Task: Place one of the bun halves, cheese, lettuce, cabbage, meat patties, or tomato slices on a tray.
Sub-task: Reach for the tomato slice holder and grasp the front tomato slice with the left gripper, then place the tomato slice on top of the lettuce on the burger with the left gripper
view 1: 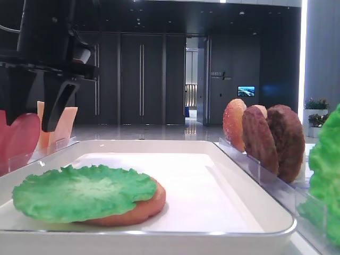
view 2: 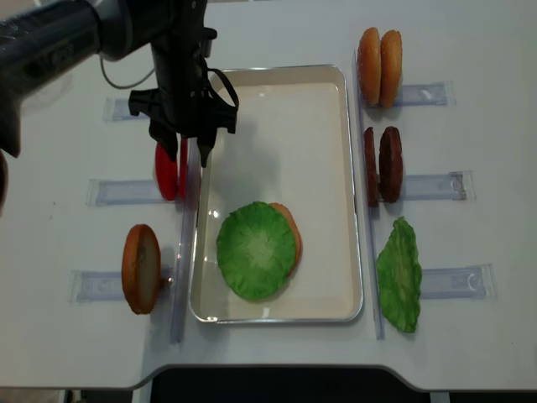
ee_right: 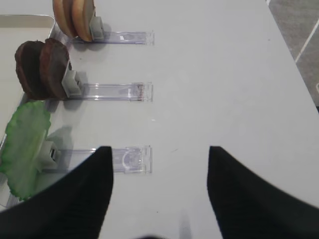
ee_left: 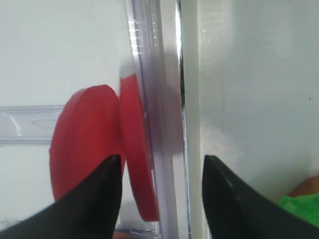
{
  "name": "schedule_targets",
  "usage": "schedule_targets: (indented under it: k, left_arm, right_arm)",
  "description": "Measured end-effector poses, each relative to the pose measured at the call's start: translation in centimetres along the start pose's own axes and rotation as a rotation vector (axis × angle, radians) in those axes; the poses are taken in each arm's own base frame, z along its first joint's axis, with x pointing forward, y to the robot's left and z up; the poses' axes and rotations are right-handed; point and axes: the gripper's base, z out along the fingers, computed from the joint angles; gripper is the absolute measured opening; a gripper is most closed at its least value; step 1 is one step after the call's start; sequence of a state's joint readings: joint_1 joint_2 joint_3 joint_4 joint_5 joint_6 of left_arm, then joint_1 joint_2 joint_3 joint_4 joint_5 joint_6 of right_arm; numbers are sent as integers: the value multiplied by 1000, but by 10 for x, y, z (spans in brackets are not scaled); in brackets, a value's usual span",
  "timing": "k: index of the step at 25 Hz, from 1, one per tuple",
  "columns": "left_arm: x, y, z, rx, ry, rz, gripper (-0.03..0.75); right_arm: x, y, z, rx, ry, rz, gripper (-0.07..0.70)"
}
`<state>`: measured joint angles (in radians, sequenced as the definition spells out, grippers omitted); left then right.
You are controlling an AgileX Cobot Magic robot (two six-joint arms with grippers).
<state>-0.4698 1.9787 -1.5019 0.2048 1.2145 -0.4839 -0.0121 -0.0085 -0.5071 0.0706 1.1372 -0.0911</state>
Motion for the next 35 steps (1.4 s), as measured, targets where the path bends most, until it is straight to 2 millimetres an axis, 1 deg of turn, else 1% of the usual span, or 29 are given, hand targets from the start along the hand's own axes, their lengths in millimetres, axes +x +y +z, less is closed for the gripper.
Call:
schedule_targets:
  k: [3,5,11,13,14,27,29,35]
  left_arm:
    - [0,0,0,-1,0,0,361]
    - [0,0,0,-1,-1,3,312]
    - [0,0,0,-2,-1,20,134]
    - [0,0,0,-3,-2,27,84]
    - [0,0,0,-5,-3,34,71]
    - [1,-1,-1,16,4,49,71]
    - [2,0,-5,21,-2,47,71]
    - [7,3,-25,76,-33,36,71]
  right_arm:
    - [0,0,0,0,0,0,400]
    - [0,0,0,0,0,0,400]
    - [0,0,0,0,0,0,400]
    - [0,0,0,0,0,0,400]
    - [0,0,0,0,0,0,400]
    - [0,0,0,0,0,0,400]
    - [0,0,0,0,0,0,400]
    - [0,0,0,0,0,0,400]
